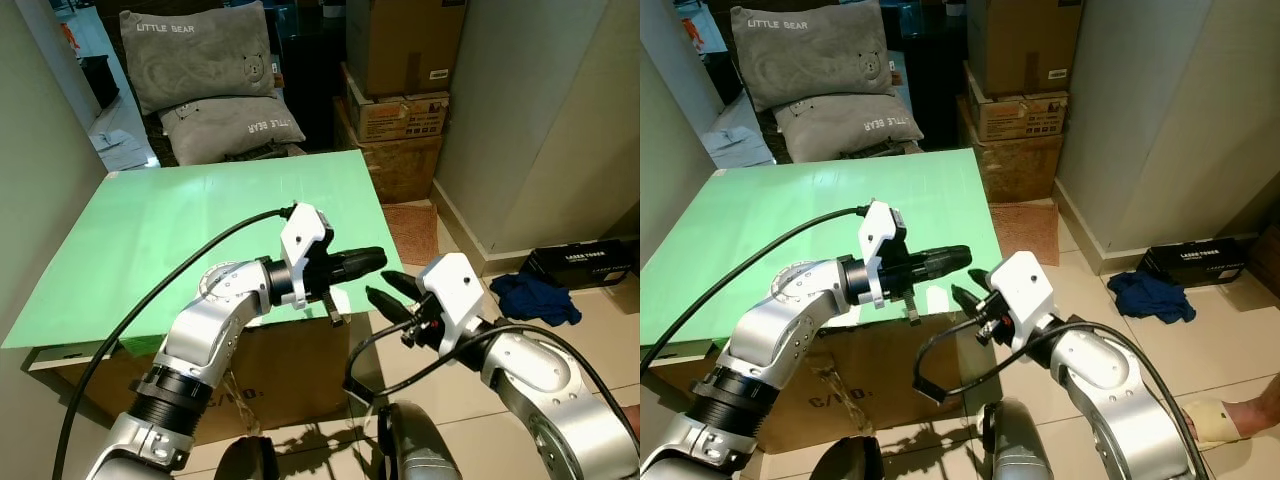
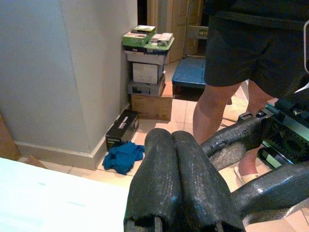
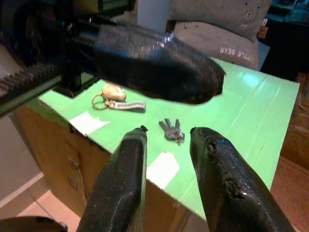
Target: Hang keys on a hook
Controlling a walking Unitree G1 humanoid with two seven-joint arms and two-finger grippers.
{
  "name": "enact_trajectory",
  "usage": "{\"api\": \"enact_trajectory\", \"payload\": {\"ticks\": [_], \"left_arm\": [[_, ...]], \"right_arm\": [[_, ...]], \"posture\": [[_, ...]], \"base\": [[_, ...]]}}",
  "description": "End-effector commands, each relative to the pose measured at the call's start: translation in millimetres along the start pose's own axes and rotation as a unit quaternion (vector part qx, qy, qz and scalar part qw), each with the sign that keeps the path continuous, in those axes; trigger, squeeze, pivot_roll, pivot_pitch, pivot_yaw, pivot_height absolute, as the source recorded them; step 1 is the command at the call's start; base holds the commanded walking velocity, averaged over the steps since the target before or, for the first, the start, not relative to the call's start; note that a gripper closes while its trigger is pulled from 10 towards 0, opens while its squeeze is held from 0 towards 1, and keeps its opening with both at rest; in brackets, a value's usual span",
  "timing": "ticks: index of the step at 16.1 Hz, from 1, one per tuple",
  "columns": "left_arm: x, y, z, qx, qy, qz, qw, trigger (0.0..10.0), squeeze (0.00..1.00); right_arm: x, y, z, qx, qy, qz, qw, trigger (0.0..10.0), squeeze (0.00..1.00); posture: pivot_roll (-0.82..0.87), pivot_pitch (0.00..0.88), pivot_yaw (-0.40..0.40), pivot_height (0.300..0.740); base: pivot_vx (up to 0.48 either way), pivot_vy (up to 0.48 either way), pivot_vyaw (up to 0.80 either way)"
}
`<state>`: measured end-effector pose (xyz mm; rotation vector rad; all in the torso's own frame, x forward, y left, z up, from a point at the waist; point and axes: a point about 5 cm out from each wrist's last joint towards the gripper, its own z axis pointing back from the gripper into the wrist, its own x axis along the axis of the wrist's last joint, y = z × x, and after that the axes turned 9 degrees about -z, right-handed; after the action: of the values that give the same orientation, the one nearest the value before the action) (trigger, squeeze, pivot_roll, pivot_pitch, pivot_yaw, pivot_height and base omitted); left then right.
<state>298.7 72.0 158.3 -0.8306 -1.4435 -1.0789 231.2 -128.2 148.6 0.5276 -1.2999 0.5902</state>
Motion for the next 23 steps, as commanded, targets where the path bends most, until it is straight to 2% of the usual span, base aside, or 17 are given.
{"api": "enact_trajectory", "payload": {"ticks": [1,3,4,5,7,8,9,12,13,14,16,17,18,21,23], "left_arm": [[-0.5,-0.5,1.5,-0.003,0.005,-0.002,1.0,0.0,0.0],[-1.9,-0.4,1.3,0.001,0.013,-0.009,1.0,0.0,0.0],[-5.1,5.4,0.3,0.037,0.028,-0.013,0.999,0.0,0.0],[-7.3,10.3,0.2,0.068,0.036,-0.014,0.997,10.0,0.0],[-12.3,32.1,1.5,0.203,0.04,0.013,0.978,10.0,0.0],[-18.5,42.1,6.9,0.277,0.052,0.014,0.959,10.0,0.0],[-20.3,44.0,8.2,0.293,0.056,0.014,0.954,10.0,1.0],[-34.3,46.8,10.5,0.344,0.092,0.024,0.934,10.0,1.0],[-38.2,45.5,9.7,0.353,0.102,0.016,0.93,10.0,1.0],[-39.6,42.4,6.0,0.351,0.096,0.02,0.931,10.0,1.0],[-37.6,38.8,0.3,0.34,0.092,0.001,0.936,10.0,1.0],[-34.5,33.4,-7.1,0.312,0.078,-0.002,0.947,10.0,1.0],[-34.7,31.5,-9.6,0.304,0.081,-0.013,0.949,10.0,0.0],[-47.7,29.3,-22.4,0.303,0.113,-0.031,0.946,10.0,0.0],[-59.0,29.3,-29.9,0.316,0.139,-0.025,0.938,10.0,0.0]], "right_arm": [[-0.3,2.0,-0.3,0.005,0.003,0.006,1.0,10.0,0.0],[-3.8,1.0,-0.7,-0.003,0.007,0.007,1.0,10.0,0.0],[-7.3,-2.8,-1.2,-0.026,0.008,0.002,1.0,10.0,0.0],[-10.8,-9.1,-1.2,-0.062,0.007,-0.006,0.998,10.0,0.0],[-17.1,-25.9,-0.5,-0.16,-0.014,-0.034,0.986,10.0,0.0],[-24.0,-30.5,2.6,-0.199,-0.025,-0.049,0.978,10.0,1.0],[-27.7,-31.4,3.6,-0.21,-0.023,-0.05,0.976,10.0,1.0],[-49.7,-34.0,7.7,-0.258,-0.005,-0.076,0.963,10.0,1.0],[-54.2,-32.2,7.6,-0.261,-0.004,-0.081,0.962,10.0,1.0],[-55.0,-31.4,6.6,-0.264,-0.01,-0.086,0.961,10.0,1.0],[-55.7,-30.9,5.3,-0.264,-0.013,-0.081,0.961,10.0,1.0],[-56.6,-34.2,4.7,-0.271,-0.004,-0.077,0.96,10.0,1.0],[-54.5,-34.6,4.2,-0.27,-0.008,-0.07,0.96,10.0,0.0],[-44.7,-31.2,4.0,-0.266,-0.035,-0.055,0.962,10.0,0.0],[-37.9,-23.5,7.3,-0.256,-0.055,-0.052,0.964,10.0,0.0]], "posture": [[-0.22,0.0,0.076,0.624],[-0.22,0.0,0.076,0.624],[-0.22,0.0,0.076,0.624],[-0.22,0.0,0.078,0.624],[-0.22,0.0,0.08,0.624],[-0.22,0.0,0.082,0.624],[-0.22,0.0,0.082,0.624],[-0.22,0.0,0.085,0.624],[-0.22,0.0,0.087,0.624],[-0.23,0.0,0.088,0.624],[-0.23,0.0,0.089,0.624],[-0.22,0.0,0.089,0.624],[-0.22,0.0,0.089,0.624],[-0.22,0.011,0.085,0.624],[-0.24,0.043,0.081,0.624]], "base": [[0.0,0.0,0.0],[0.0,0.0,0.0],[0.0,0.0,0.0],[0.0,0.0,0.0],[0.0,0.0,0.0],[0.0,0.0,0.0],[0.0,0.0,0.0],[0.0,0.0,0.0],[0.0,0.0,0.0],[0.0,0.0,0.0],[0.0,0.0,0.0],[0.0,0.0,0.0],[0.0,0.0,0.0],[0.0,0.0,0.0],[0.0,0.0,0.0]]}}
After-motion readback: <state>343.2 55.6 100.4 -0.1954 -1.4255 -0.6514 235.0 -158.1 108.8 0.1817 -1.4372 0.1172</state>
